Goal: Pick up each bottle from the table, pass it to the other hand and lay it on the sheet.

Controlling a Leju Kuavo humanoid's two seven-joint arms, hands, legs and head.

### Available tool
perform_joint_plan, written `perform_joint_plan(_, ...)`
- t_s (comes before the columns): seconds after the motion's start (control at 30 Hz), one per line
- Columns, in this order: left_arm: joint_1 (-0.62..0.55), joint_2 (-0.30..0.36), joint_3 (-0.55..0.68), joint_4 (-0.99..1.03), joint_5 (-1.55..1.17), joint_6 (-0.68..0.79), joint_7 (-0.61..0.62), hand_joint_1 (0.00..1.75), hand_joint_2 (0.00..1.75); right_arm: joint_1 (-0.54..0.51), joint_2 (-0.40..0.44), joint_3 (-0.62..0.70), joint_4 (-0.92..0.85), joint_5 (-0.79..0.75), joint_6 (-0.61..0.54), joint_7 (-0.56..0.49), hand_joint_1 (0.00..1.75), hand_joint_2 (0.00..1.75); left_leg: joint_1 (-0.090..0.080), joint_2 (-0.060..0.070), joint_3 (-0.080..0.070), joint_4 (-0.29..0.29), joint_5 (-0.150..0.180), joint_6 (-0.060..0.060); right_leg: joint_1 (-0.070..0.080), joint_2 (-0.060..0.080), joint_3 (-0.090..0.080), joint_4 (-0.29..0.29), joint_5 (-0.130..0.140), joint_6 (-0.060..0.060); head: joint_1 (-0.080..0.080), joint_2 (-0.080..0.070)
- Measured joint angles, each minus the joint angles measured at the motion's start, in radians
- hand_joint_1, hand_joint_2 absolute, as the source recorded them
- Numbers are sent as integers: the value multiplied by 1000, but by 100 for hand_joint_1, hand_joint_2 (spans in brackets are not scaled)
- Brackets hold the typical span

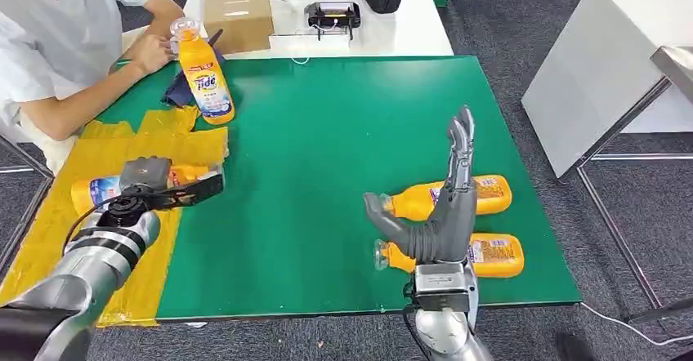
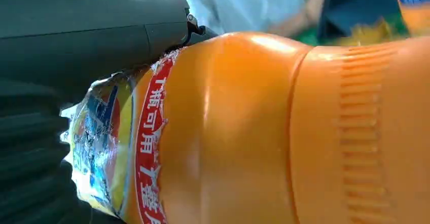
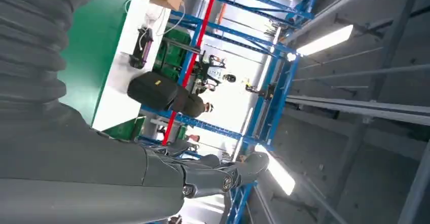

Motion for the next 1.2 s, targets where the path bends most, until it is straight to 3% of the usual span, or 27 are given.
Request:
perform_joint_plan(0.07,10,-3,26,13,41,-19,-35,175,175,-4,0,0,5,3,3,4,0,175,0,0,0,0,0,0,0,0,0,0,0,0,0,0)
perform_joint_plan(0.1,16,-6,38,16,53,-21,-46,65,175,-6,0,0,8,3,4,5,0,175,0,0,0,0,0,0,0,0,0,0,0,0,0,0)
perform_joint_plan(0.13,16,-8,48,18,56,-21,-51,0,175,-6,0,0,10,3,5,6,0,175,0,-1,0,0,0,0,0,0,1,0,0,0,0,0)
perform_joint_plan(0.33,21,-13,73,24,64,-2,-61,0,175,-12,0,3,24,15,12,21,0,175,0,-1,0,0,0,0,0,0,0,0,0,0,0,0)
perform_joint_plan(0.6,65,-30,114,6,145,152,-149,0,175,-13,-5,3,47,42,18,40,0,175,0,0,0,0,0,0,0,0,0,0,0,0,0,0)
perform_joint_plan(0.77,157,-50,164,-113,296,452,-399,0,175,-12,-18,3,61,89,2,56,0,175,0,0,0,0,0,0,-1,0,0,0,0,0,0,0)
perform_joint_plan(0.87,211,-67,210,-225,320,511,-461,0,175,-11,-27,3,69,98,-4,56,0,175,0,0,0,0,0,0,0,0,0,0,0,0,0,0)
perform_joint_plan(0.9,224,-69,217,-245,322,512,-467,0,0,-10,-29,3,71,101,-5,56,0,175,0,0,0,0,0,0,0,0,0,0,0,0,0,0)
perform_joint_plan(0.97,264,-91,251,-324,317,514,-545,0,0,-10,-33,3,76,127,-24,60,0,175,0,1,0,0,0,0,0,0,-2,0,0,0,-1,0)
perform_joint_plan(1.0,289,-116,304,-391,315,515,-644,0,175,-9,-37,3,77,152,-40,64,0,175,0,0,0,0,0,0,0,0,-2,0,0,0,-1,0)
perform_joint_plan(1.1,365,-230,469,-671,409,519,-926,0,175,-4,-55,2,81,208,-92,66,0,175,0,1,-1,0,0,0,0,0,-2,0,0,0,1,0)
perform_joint_plan(1.2,425,-306,536,-917,485,521,-935,0,175,6,-71,-3,81,227,-130,66,0,175,-3,3,-1,0,-3,0,-2,3,-2,-1,0,1,0,0)
